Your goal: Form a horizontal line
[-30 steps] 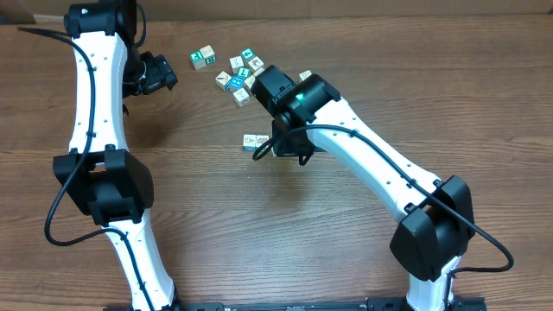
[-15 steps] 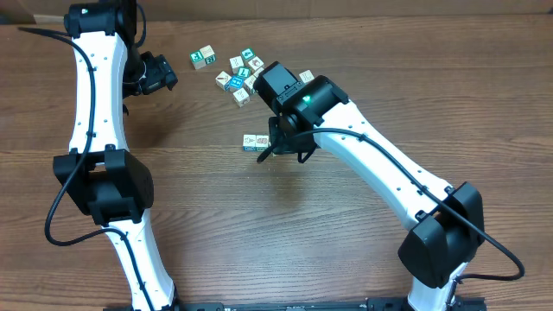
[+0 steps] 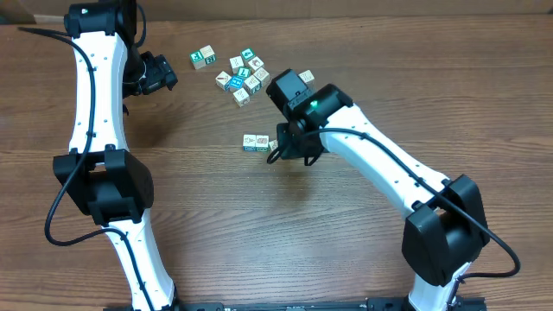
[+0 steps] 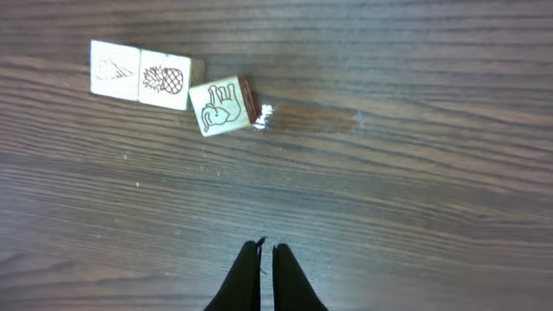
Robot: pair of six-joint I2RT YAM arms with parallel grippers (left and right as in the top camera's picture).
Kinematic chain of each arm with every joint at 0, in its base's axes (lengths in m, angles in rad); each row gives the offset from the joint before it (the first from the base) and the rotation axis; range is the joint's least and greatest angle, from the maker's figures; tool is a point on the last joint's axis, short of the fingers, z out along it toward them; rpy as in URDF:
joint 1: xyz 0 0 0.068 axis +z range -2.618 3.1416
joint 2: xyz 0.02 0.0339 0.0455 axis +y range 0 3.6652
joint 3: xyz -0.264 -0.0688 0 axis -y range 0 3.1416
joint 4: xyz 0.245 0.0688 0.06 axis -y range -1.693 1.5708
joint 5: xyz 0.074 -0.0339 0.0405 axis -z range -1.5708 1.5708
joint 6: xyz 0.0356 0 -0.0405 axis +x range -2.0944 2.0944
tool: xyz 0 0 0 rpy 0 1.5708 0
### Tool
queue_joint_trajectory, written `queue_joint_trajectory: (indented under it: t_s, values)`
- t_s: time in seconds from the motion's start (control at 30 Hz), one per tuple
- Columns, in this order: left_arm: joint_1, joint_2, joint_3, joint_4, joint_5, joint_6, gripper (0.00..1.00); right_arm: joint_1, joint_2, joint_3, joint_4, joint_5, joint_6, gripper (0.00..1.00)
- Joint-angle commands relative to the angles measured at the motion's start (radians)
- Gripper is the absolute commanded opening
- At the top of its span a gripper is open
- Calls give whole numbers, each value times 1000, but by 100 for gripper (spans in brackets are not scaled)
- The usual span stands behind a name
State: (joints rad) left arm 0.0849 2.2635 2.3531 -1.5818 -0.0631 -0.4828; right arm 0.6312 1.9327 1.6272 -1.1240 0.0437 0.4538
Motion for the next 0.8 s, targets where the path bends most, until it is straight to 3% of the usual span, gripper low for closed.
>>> queue_joint_trajectory:
  t_s: [0.0, 0.2, 0.37, 0.77]
  values:
    - [-7, -1, 4, 1, 2, -3, 100, 5, -23, -83, 82, -25, 36, 4]
    - [-7, -1, 4, 1, 2, -3, 100, 16, -23, -214, 307, -98, 40, 4]
    - [-6, -1, 4, 1, 2, -3, 100, 40, -13, -278, 410, -97, 132, 4]
    - [-7, -1, 4, 1, 2, -3, 100, 80, 36, -286, 438, 42, 264, 4]
